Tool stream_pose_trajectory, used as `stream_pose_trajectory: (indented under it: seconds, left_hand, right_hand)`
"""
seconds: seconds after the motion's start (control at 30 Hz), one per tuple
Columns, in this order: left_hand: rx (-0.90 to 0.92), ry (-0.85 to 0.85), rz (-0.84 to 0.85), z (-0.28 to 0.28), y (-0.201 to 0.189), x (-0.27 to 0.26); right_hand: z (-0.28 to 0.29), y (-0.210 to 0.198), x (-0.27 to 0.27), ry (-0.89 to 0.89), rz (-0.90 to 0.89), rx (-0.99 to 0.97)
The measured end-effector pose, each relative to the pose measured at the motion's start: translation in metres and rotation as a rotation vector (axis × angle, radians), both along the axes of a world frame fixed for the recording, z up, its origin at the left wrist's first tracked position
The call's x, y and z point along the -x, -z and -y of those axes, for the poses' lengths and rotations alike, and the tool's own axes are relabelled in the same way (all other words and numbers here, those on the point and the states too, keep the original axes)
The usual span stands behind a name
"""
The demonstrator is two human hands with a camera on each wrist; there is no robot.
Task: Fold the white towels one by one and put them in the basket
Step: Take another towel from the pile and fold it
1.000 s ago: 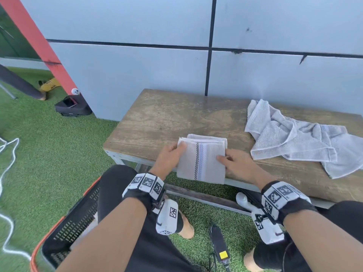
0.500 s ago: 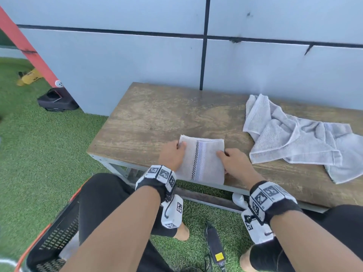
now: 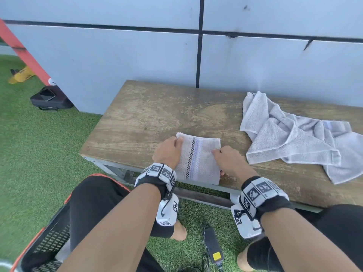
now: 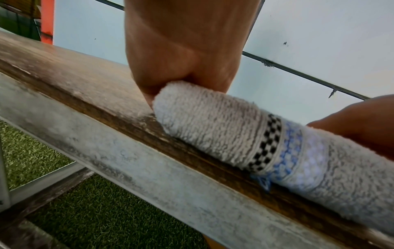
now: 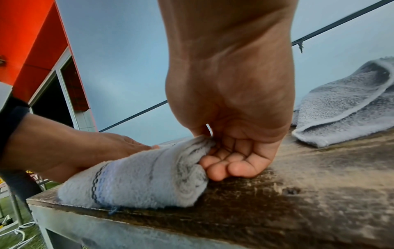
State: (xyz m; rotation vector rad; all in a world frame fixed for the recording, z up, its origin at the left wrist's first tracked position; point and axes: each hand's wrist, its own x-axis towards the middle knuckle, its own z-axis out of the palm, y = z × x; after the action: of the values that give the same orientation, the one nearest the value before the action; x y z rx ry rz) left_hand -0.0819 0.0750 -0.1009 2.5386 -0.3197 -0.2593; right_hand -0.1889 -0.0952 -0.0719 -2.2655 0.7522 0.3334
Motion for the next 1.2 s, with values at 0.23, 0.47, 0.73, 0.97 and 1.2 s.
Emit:
stream_pose_trajectory:
  seconds: [0.23,0.47,0.73,0.97,1.2]
  left_hand:
    - [-0.034,-0.007,-0.064,-0.001,-0.005,0.000]
    - [0.078,-0.063,-0.199,-0.007,-0.009,-0.004]
    - [0.030,-0.018,-0.141,-0.009,-0.008,0.000]
    - [0.041,-0.037,-0.119,-0.011,-0.005,0.002]
    - [0.031,-0.067,-0.090,-0.009,-0.009,0.010]
  right_hand:
    - [-0.003,0.002,0.001,0.007,-0.009,0.039]
    - [-0.003,0.004,0.001,0.008,0.003,0.038]
    - [-0.002,0.007,0.000,0.015,0.013,0.020]
    - [-0.005,0.006,0.001,0.021,0.016,0.025]
    - [-0.004,0.006,0.001,0.032,0.005,0.020]
